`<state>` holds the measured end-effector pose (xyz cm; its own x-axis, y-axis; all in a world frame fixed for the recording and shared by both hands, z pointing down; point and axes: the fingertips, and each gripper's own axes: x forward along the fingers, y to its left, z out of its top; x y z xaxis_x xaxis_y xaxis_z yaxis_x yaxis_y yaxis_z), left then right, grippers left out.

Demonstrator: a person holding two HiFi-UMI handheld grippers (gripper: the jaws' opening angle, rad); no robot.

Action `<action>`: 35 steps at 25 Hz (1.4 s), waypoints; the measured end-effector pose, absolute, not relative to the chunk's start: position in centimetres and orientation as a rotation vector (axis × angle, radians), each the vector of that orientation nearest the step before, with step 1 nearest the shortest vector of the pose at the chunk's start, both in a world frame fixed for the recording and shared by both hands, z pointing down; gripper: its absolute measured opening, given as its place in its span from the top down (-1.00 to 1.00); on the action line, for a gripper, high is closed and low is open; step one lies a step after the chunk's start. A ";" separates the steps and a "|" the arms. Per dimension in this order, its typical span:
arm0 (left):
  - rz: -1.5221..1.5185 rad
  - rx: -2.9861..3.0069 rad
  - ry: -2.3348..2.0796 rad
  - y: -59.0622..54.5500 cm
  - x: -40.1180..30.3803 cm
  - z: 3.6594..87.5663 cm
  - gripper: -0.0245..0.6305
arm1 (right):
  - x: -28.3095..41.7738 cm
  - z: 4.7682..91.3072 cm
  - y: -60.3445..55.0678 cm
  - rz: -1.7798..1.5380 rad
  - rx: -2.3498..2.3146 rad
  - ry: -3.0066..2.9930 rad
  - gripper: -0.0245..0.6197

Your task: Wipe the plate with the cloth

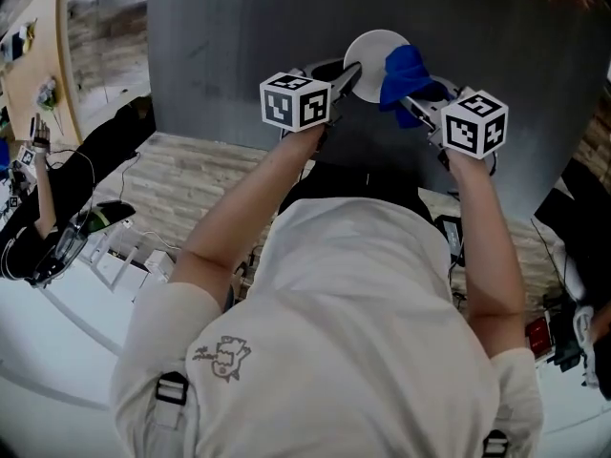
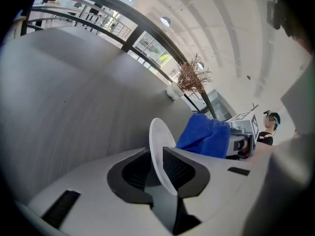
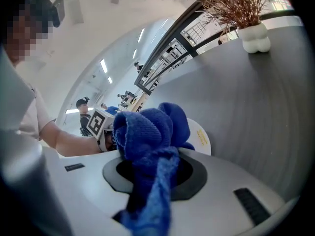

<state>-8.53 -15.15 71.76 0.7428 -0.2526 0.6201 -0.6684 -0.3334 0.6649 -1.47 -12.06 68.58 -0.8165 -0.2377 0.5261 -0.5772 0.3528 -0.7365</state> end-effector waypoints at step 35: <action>0.461 2.225 -1.163 -11.1 -7.5 58.8 0.75 | 0.9 58.7 -8.8 0.838 0.706 -2.526 0.60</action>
